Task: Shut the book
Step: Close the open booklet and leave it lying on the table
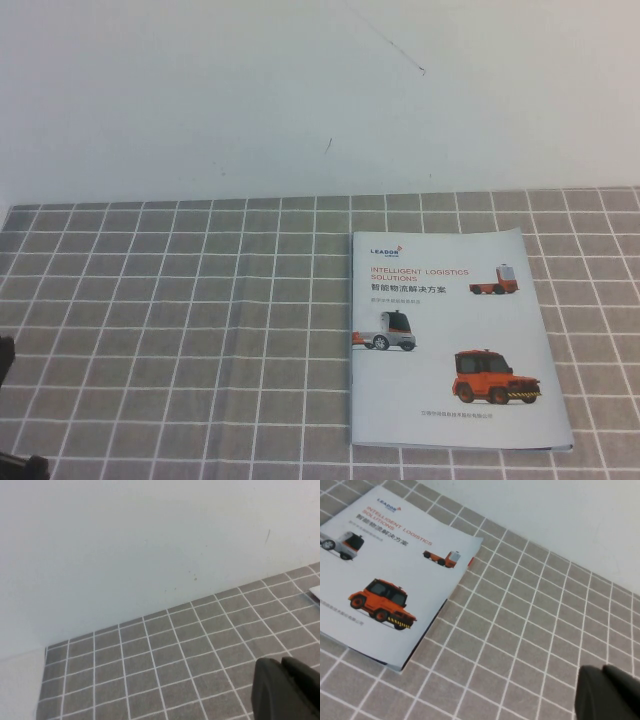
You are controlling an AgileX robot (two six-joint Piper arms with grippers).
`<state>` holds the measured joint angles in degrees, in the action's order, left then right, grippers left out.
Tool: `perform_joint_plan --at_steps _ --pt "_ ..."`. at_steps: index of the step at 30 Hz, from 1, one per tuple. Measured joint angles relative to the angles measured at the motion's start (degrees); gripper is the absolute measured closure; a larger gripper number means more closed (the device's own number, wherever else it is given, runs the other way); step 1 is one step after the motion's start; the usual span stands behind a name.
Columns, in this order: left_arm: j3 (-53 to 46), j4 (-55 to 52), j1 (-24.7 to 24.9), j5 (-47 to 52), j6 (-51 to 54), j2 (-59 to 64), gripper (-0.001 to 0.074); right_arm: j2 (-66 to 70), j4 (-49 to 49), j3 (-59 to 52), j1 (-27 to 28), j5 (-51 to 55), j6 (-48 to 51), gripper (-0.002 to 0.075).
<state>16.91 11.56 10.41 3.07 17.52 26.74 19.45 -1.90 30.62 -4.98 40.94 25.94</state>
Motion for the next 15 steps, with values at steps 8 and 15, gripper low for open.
perform_joint_plan --at_steps 8,15 --pt "-3.05 0.00 0.00 -4.35 1.95 -0.68 0.0739 -13.87 -3.49 -9.42 0.00 -0.20 -2.64 0.0729" --pt "-3.18 0.00 0.00 -4.35 1.34 -0.68 0.0739 -17.03 -5.55 -10.08 0.00 -0.56 -3.06 0.0729"
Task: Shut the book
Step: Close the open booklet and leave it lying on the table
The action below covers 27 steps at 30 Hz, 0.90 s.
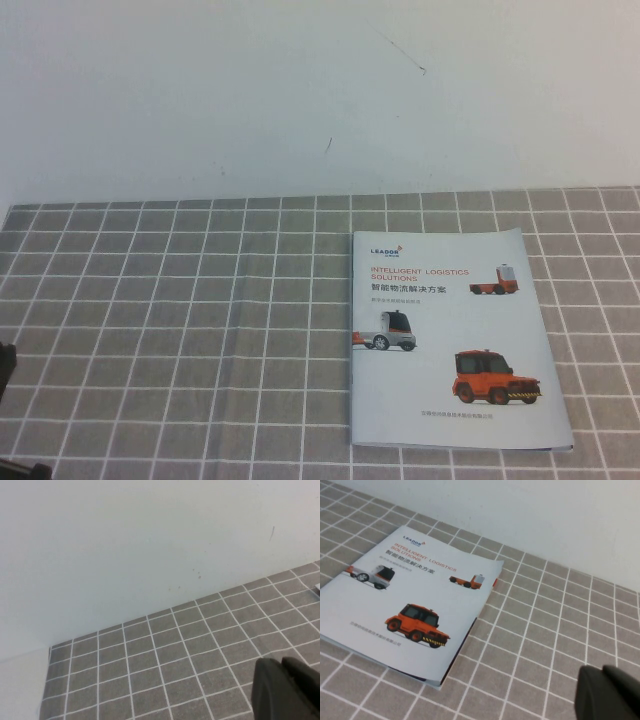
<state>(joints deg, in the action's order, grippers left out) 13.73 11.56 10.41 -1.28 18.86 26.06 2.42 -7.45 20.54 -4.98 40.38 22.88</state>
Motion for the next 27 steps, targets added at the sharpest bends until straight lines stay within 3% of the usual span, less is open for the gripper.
perform_joint_plan --at_steps 19,27 --pt "0.00 0.00 0.13 0.56 0.00 -0.14 0.0739 -0.13 -0.30 0.00 0.00 -0.22 -0.23 0.0729" --pt "-2.53 0.00 -2.68 5.59 0.00 -11.34 0.0739 -0.13 -0.40 0.00 0.00 -0.22 -0.23 0.0729"
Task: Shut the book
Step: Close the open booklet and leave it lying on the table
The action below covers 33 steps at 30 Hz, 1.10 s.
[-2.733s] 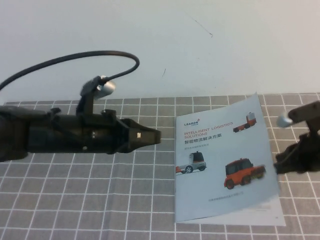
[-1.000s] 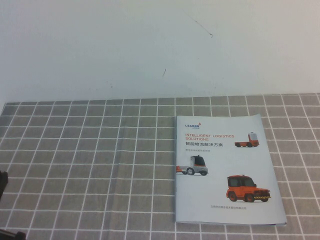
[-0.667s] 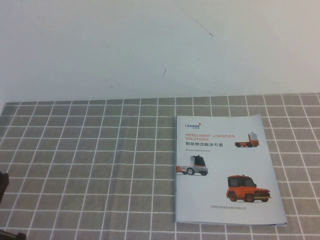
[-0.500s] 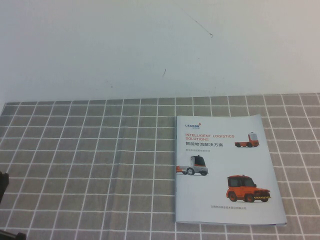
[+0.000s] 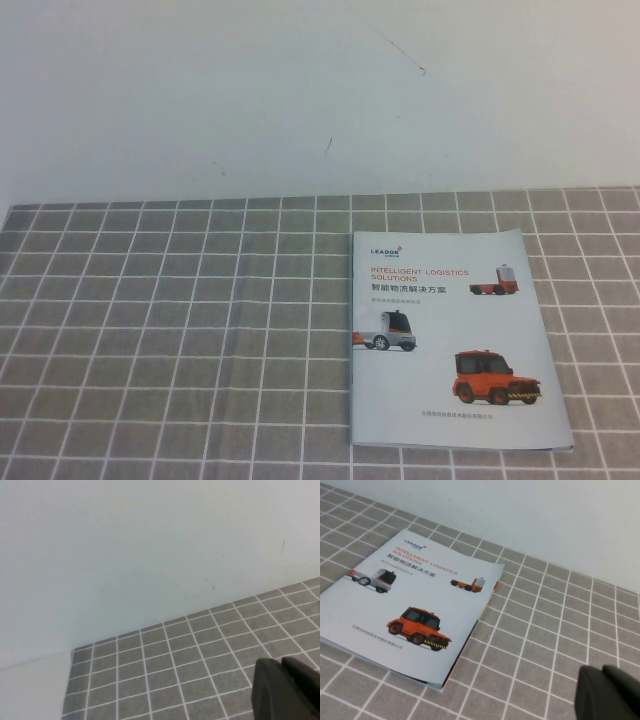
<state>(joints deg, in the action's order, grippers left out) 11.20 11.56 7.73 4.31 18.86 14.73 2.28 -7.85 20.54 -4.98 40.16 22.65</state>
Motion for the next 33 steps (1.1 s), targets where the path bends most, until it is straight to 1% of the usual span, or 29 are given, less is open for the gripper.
perform_joint_plan --at_steps 5,9,13,14,28,30,33 --pt "-6.51 0.00 -3.52 1.40 0.00 -8.22 0.0739 0.00 0.00 -0.09 0.00 0.00 0.00 0.0729" --pt "-12.09 0.00 -4.86 2.85 0.00 -13.18 0.0739 0.00 0.00 -0.09 0.00 0.00 0.00 0.0729" --pt "-12.37 -0.27 -5.33 12.55 -0.31 -15.18 0.0739 -0.09 0.00 -0.09 0.00 0.00 0.00 0.0729" --pt "-12.37 -0.27 -5.46 13.65 -0.45 -15.18 0.0739 -0.09 0.00 -0.09 0.00 0.00 0.00 0.0729" --pt "-12.27 -0.27 -5.71 14.23 -0.45 -15.30 0.0739 -0.09 0.00 -0.09 0.00 0.00 0.00 0.0729" --pt "-12.27 -0.27 -5.71 14.23 -1.96 -15.30 0.0739 -0.09 0.00 -0.09 0.00 0.00 0.00 0.0729" --pt "-12.27 -0.27 -5.71 14.23 -7.91 -15.30 0.0739 -0.09 0.00 -0.09 0.00 0.00 -0.09 0.0729"
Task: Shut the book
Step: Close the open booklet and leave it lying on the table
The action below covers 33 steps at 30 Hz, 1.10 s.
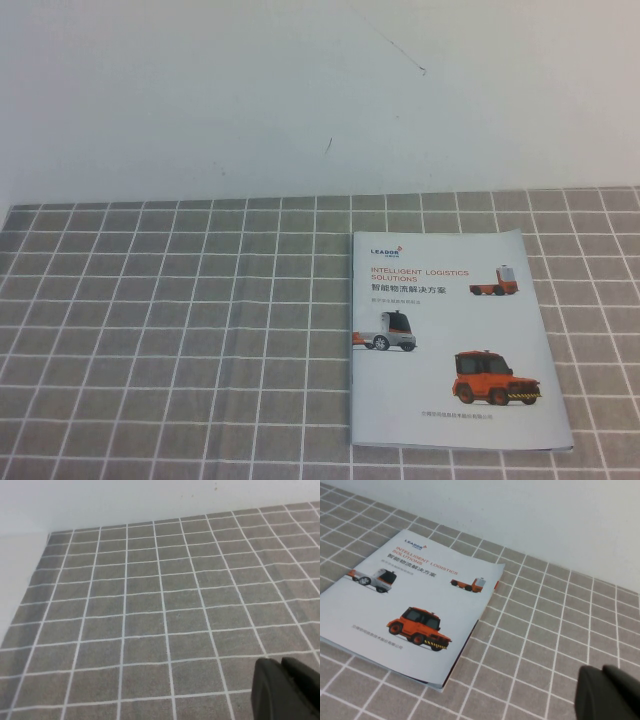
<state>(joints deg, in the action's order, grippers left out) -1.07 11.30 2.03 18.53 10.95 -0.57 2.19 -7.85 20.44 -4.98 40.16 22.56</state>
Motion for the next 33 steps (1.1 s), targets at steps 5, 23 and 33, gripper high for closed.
perform_joint_plan --at_steps 5,23,33 --pt "0.10 -0.37 0.00 0.12 -6.72 0.00 0.0739 0.00 0.00 0.00 0.00 0.00 0.00 0.0729" --pt "0.17 -4.65 0.51 0.57 -13.03 -0.12 0.0739 0.00 0.00 0.00 0.00 0.00 0.00 0.0729" --pt "0.17 -4.83 0.75 0.57 -13.11 -0.12 0.0739 0.00 0.00 0.00 0.00 0.00 0.00 0.0729"
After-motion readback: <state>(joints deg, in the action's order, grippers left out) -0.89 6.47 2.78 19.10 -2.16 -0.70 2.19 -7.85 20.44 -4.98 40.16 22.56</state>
